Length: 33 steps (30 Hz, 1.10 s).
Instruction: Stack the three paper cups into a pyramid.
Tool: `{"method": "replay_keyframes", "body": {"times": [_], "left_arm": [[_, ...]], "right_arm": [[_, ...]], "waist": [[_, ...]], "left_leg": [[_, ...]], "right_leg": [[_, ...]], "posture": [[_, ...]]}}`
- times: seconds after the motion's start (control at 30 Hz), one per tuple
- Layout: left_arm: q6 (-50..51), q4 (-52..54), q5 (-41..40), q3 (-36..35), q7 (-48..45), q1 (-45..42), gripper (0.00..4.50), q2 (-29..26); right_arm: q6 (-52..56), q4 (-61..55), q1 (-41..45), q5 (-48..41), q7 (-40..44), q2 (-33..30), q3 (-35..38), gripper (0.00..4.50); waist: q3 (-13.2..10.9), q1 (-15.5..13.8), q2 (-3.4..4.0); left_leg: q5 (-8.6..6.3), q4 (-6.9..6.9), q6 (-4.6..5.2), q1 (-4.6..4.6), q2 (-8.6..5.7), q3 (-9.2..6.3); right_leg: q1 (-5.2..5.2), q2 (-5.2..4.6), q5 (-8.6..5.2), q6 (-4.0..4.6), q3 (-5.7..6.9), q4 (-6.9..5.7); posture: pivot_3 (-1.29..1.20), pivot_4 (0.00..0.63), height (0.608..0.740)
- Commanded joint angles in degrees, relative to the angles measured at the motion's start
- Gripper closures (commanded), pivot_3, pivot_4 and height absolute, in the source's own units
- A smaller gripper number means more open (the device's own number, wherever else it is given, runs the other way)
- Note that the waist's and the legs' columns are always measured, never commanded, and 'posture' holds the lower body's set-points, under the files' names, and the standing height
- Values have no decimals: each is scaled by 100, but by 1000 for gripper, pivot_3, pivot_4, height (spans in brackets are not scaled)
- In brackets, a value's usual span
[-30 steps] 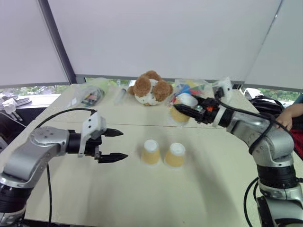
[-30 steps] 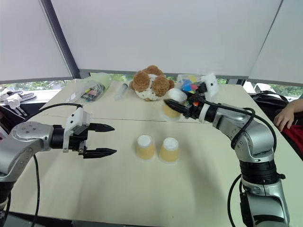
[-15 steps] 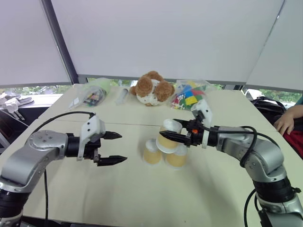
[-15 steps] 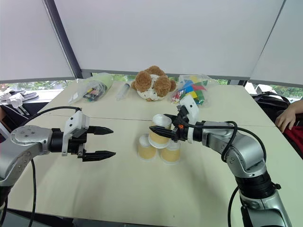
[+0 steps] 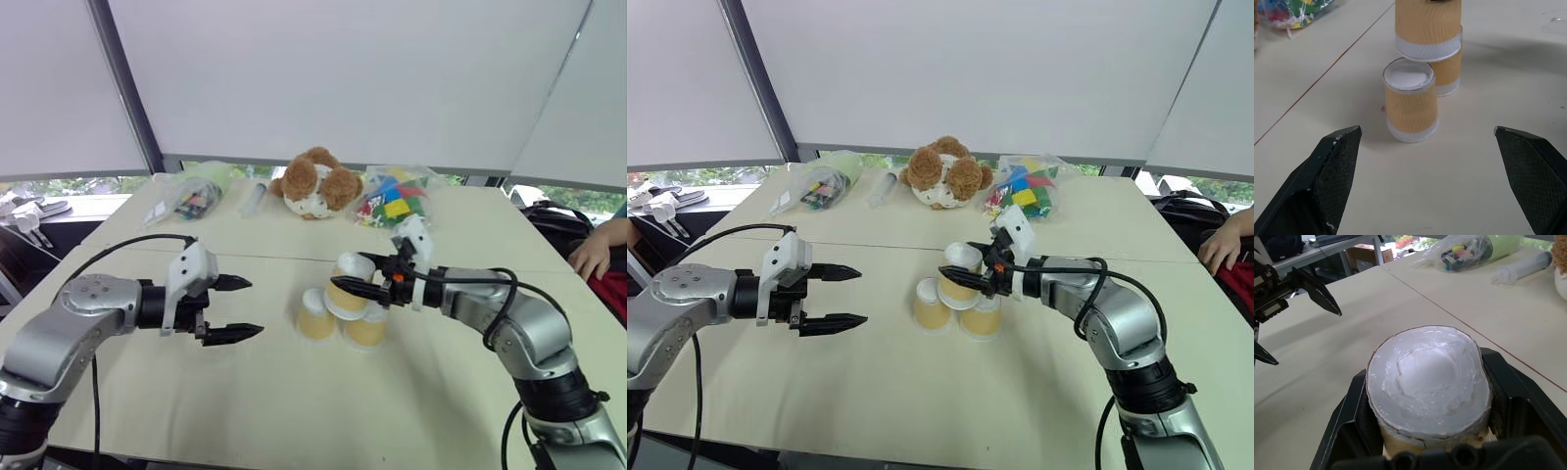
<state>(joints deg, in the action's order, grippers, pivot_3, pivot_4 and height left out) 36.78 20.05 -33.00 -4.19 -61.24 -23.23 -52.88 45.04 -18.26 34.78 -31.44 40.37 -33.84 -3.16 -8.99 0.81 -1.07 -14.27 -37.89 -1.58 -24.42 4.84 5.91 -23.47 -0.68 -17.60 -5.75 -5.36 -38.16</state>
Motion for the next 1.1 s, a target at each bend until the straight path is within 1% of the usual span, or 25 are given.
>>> {"method": "replay_keyframes", "body": {"times": [0.03, 0.1, 0.13, 0.37, 0.63, 0.73, 0.83, 0.93, 1.0, 1.07, 1.1], "left_arm": [[-119, 110, 9, -88, 38, -16, 0, 24], [-126, 102, 13, -85, 57, -17, 0, 40], [-132, 97, 20, -83, 63, -16, 0, 47], [-142, 68, 37, -89, 93, -10, 0, 85], [-94, -159, -40, -196, 63, -32, 0, 111], [-69, -299, -86, -282, 51, 28, 0, 99], [17, -386, -143, -450, 50, 219, 0, 39], [157, -279, -210, -669, 100, 564, 0, -22], [308, -154, -325, -871, 236, 805, 0, 4], [389, -51, -385, -986, 362, 978, 0, 39], [401, 26, -388, -1025, 485, 1126, 0, 119]], "right_arm": [[-154, -62, 50, 102, 23, 27, -6, 1196], [-169, -47, 38, 151, 30, 34, -22, 330], [-174, -43, 33, 169, 33, 34, -26, 71], [-140, -88, 60, 118, 68, 20, 104, 71], [275, -418, 145, -547, 232, -226, 665, 71], [660, -568, 210, -1170, 246, -427, 1255, 71], [1292, -370, 373, -2110, -13, -713, 2287, 71], [1887, -358, -60, -2689, 59, -1380, 3081, 71], [2005, -526, -1024, -2566, 474, -1919, 3474, 71], [1897, -636, -1811, -2420, 755, -2207, 3697, 71], [1754, -674, -2303, -2267, 846, -2223, 3771, 71]], "waist": [[0, 0, 0], [0, 1, 0], [0, 0, 0], [0, 1, 0], [0, -1, 0], [0, -9, 1], [-1, -4, 0], [2, -28, -4], [10, -34, -18], [12, -16, -22], [12, -5, -22]], "left_leg": [[0, 0, 0, 0, 0, 0], [0, 0, 0, 0, 0, 0], [0, 0, 0, 0, 0, 0], [0, 0, 0, 0, 0, 0], [0, 0, 0, 0, 0, 0], [0, 0, 0, -1, 0, 0], [0, 1, 0, 0, 0, 1], [-2, 6, 2, 0, 0, -1], [-3, 11, 4, 0, 0, -2], [-3, 17, 5, 3, -1, -9], [-3, 18, 5, 3, -1, -6]], "right_leg": [[0, 0, 0, 0, 0, 0], [0, 0, 0, 0, 0, 0], [0, 0, 0, 0, 0, 0], [0, 0, 0, 0, 0, 0], [0, 0, 0, 0, 0, 0], [0, 0, 0, 0, 0, 1], [1, -1, 0, 0, 0, 1], [3, -5, 0, 1, 1, 6], [4, -7, -1, 1, 2, 13], [13, -7, -1, 1, 3, 22], [11, -8, -1, 1, 1, 22]], "posture": [[0, 150, 739], [0, 150, 739], [0, 150, 739], [0, 150, 739], [0, 150, 739], [0, 150, 739], [0, 150, 739], [0, 150, 739], [0, 150, 739], [0, 150, 739], [0, 150, 739]]}}
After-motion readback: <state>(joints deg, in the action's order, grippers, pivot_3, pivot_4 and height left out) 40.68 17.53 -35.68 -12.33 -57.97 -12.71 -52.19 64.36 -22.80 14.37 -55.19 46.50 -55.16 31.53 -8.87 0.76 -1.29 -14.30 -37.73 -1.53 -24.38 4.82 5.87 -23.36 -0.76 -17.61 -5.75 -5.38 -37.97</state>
